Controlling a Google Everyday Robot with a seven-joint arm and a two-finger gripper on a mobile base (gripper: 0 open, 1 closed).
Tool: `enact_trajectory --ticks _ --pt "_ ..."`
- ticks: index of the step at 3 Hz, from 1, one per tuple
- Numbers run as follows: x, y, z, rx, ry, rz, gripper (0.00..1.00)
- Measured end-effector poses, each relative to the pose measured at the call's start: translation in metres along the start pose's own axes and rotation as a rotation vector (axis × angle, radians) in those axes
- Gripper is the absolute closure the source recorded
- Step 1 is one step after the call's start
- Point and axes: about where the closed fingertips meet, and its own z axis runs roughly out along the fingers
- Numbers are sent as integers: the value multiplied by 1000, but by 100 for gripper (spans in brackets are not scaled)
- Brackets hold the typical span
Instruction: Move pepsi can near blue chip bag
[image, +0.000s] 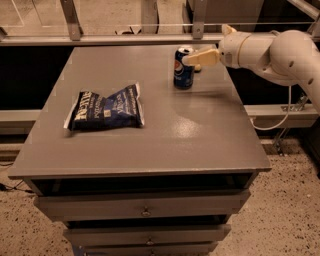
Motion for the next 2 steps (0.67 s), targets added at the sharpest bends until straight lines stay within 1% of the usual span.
enact_trajectory --ticks 1,2 --pt "9 27 -1 -33 9 60 0" --pt "25 64 -1 -87 40 154 0"
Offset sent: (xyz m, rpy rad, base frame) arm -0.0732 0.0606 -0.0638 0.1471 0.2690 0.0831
